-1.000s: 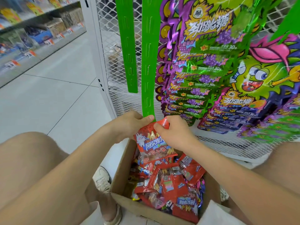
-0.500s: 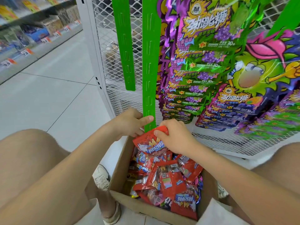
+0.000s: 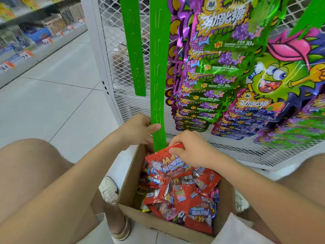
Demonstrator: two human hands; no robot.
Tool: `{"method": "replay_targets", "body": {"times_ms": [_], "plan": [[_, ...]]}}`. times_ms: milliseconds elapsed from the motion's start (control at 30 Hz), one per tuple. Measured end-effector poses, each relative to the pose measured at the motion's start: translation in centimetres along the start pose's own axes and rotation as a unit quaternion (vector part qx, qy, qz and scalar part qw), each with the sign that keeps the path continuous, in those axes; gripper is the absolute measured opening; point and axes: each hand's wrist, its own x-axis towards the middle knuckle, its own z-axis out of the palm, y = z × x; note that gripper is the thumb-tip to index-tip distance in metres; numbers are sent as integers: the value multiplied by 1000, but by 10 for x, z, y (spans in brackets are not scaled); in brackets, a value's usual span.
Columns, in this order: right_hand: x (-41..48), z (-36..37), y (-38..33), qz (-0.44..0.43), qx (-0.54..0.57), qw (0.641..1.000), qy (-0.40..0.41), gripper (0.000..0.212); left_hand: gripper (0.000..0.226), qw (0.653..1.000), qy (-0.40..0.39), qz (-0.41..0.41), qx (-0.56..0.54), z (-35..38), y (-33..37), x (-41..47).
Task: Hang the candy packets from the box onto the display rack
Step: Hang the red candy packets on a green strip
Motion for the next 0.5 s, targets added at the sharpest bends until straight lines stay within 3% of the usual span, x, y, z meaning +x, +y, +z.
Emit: {"method": "replay_targets", "body": {"times_ms": [200, 333, 500], "plan": [[3, -6, -8, 5, 92, 993, 70, 21, 53, 997, 18, 6, 71, -2, 7, -5], [8, -4, -9, 32, 162, 980, 110, 27, 41, 999, -13, -39, -1, -2, 15, -7], [10, -5, -8, 50, 190, 970, 143, 39, 45, 994, -43, -61, -74, 0, 16, -5]]}}
